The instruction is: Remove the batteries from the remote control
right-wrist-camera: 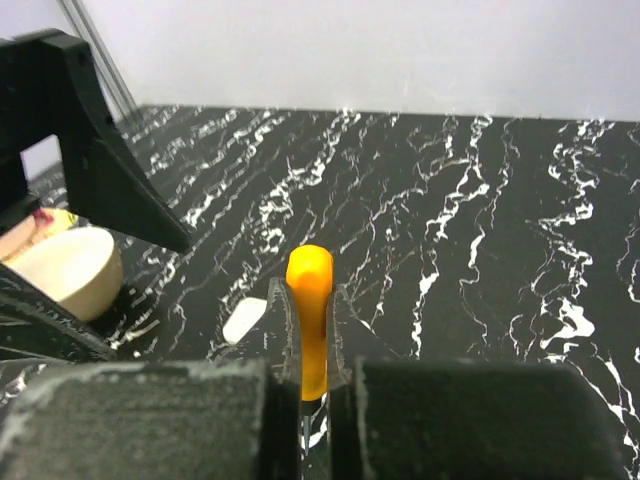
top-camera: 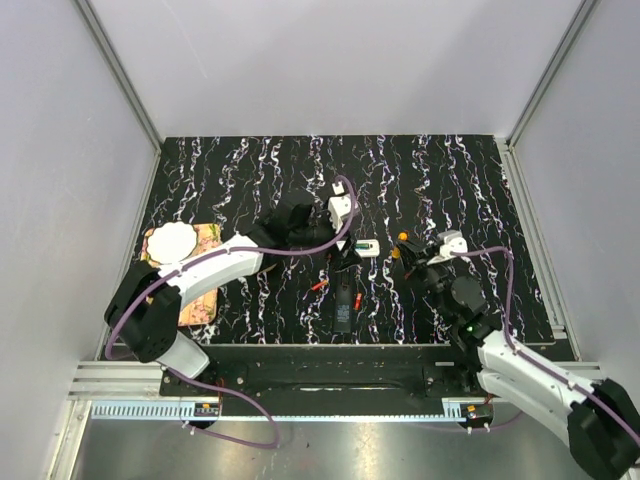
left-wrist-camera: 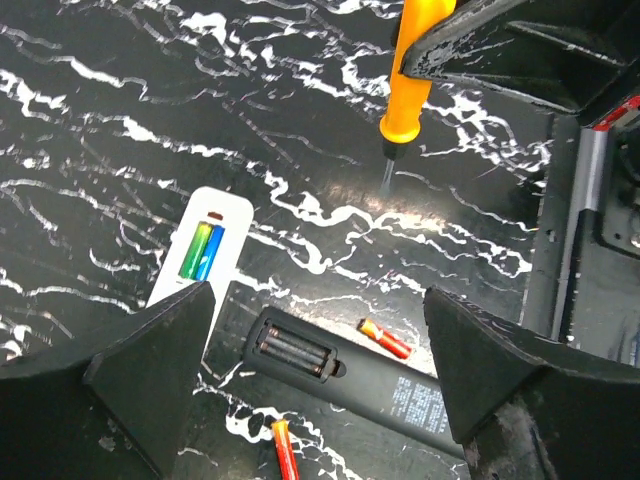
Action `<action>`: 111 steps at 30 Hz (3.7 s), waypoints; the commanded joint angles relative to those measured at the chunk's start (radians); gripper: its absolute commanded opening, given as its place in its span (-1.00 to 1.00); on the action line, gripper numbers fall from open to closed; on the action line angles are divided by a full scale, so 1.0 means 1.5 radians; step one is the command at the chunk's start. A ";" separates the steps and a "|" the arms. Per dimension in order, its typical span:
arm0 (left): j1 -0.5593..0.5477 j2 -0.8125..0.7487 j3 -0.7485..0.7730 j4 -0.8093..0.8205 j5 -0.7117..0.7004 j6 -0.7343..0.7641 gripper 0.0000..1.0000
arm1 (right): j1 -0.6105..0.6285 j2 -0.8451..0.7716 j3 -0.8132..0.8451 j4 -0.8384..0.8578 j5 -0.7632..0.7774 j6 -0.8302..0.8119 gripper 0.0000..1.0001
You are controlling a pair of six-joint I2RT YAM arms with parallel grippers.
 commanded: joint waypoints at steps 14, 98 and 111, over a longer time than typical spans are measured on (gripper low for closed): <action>0.085 0.193 0.112 -0.002 -0.022 0.101 0.58 | -0.064 0.316 0.130 0.217 -0.068 -0.014 -1.00; 0.068 0.254 0.026 0.108 -0.055 -0.007 0.19 | -0.090 0.729 0.297 0.566 -0.167 -0.102 -1.00; 0.064 0.280 0.047 0.087 -0.077 -0.005 -0.04 | -0.094 0.745 0.290 0.566 -0.166 -0.068 -1.00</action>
